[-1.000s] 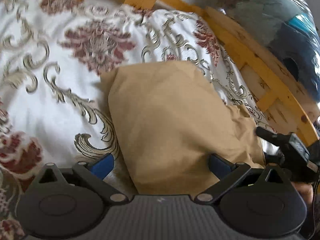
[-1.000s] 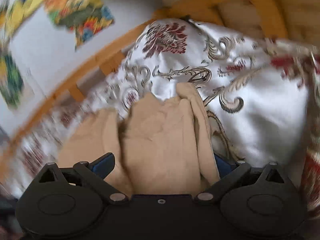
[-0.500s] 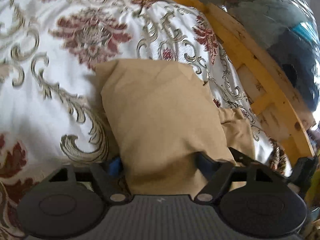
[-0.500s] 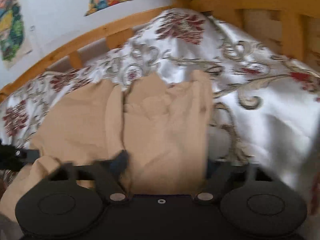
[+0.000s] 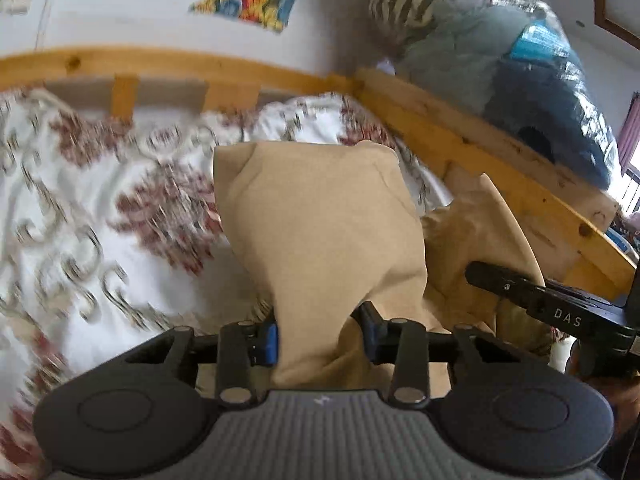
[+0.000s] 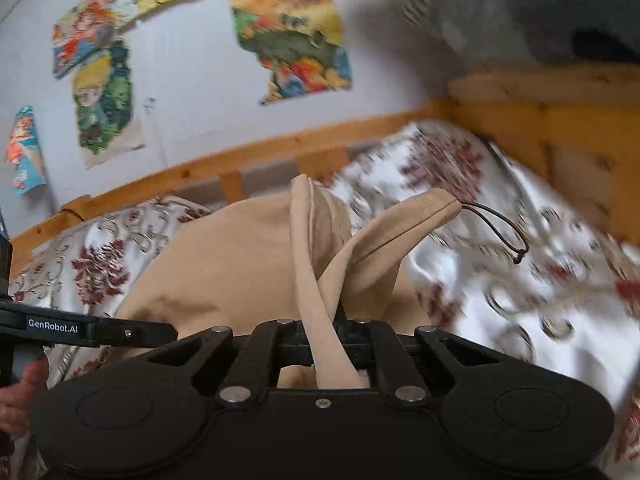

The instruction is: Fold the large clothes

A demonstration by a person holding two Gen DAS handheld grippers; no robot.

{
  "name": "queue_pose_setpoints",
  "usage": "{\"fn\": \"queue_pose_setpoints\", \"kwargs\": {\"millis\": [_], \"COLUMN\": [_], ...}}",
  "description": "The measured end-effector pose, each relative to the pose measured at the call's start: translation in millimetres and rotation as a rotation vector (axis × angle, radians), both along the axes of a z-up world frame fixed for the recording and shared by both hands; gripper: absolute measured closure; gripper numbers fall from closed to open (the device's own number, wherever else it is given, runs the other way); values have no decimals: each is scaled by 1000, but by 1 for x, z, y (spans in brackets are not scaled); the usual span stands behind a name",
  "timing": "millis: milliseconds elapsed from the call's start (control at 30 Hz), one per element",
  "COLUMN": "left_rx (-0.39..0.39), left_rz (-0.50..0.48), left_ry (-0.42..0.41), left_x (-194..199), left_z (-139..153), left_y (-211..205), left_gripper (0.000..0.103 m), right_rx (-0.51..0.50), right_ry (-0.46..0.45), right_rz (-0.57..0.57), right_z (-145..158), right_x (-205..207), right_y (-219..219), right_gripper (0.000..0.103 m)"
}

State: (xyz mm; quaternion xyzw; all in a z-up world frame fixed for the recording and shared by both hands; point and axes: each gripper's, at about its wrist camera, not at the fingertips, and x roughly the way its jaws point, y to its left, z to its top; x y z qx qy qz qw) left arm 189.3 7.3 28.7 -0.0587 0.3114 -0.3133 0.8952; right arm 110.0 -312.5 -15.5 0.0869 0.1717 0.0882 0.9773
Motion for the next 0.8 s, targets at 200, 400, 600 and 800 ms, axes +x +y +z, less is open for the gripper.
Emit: {"fn": "queue_pose_setpoints", "kwargs": {"millis": [200,400,600,800], "left_rx": [74,266,279,397], "left_rz": [36,180,292,277], "left_ry": [-54,52,102,20], "left_x": [17,62,70,58], "left_z": [39,9,-27,-35], "left_y": [41,60,62,32], "left_gripper": [61,56,47,38], "right_rx": [33,8,-97,-134], "right_ry": [-98,55,207,223], "right_rz": [70,104,64,-13], "right_z": [23,-8,-51,-68], "right_x": [24,89,125,121], "right_y": [45,87,76,71], "right_gripper": [98,97,87,70]}}
